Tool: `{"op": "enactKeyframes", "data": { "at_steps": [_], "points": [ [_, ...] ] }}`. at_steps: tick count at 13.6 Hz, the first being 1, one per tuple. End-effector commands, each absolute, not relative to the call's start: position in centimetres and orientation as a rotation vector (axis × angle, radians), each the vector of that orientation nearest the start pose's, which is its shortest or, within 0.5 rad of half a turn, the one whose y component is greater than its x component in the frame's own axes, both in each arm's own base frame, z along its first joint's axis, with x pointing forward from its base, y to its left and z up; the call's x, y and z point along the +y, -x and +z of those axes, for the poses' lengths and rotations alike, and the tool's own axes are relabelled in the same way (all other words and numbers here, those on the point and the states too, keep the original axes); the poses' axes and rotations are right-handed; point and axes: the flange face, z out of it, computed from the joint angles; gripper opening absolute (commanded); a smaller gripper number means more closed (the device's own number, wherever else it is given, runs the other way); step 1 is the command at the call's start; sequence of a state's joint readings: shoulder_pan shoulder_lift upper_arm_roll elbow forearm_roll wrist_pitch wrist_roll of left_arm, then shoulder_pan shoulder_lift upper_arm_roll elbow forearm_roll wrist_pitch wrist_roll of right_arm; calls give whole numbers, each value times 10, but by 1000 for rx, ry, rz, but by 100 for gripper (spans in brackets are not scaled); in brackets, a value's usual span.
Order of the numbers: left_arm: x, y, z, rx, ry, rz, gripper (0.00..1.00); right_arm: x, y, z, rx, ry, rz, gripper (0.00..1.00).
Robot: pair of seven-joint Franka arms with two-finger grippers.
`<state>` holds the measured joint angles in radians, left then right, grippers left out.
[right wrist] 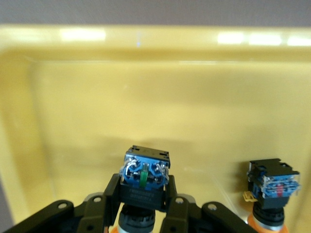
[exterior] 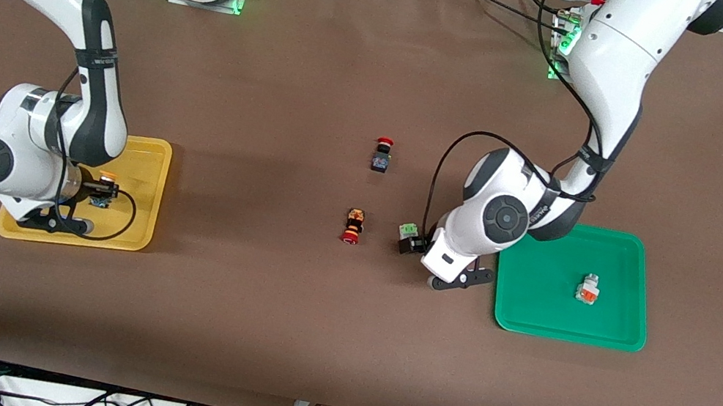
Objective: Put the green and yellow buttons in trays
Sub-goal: 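Release the blue button in the yellow tray while the left gripper grasps another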
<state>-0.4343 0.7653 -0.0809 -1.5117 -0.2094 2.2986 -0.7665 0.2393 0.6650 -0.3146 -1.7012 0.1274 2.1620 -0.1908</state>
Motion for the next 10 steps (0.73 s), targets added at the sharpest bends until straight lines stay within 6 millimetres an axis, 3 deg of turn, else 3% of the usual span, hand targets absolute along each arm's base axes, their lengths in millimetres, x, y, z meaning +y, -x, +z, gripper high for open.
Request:
{"op": "enactKeyframes", "data": {
  "at_steps": [1, 2, 3, 4, 7, 8, 10],
  "points": [
    [-371, -617, 197, -790, 3229, 150, 100, -23, -633, 213, -158, 3163, 271, 0],
    [-372, -615, 191, -788, 3224, 164, 98, -23, -633, 214, -153, 3163, 271, 34],
    [-372, -613, 184, -786, 3222, 155, 88, -23, -636, 218, -153, 3162, 263, 99],
    [-378, -606, 179, -766, 3227, 147, 79, -21, -643, 231, -159, 3165, 221, 100],
    [-378, -604, 180, -710, 3233, 148, 15, -15, -667, 274, -178, 3161, 160, 100],
    [-378, -604, 178, -654, 3240, 145, 0, -14, -673, 296, -181, 3156, 159, 100],
    [-375, -606, 179, -624, 3243, 136, 0, -17, -684, 344, -175, 3149, 184, 100]
  ]
}}
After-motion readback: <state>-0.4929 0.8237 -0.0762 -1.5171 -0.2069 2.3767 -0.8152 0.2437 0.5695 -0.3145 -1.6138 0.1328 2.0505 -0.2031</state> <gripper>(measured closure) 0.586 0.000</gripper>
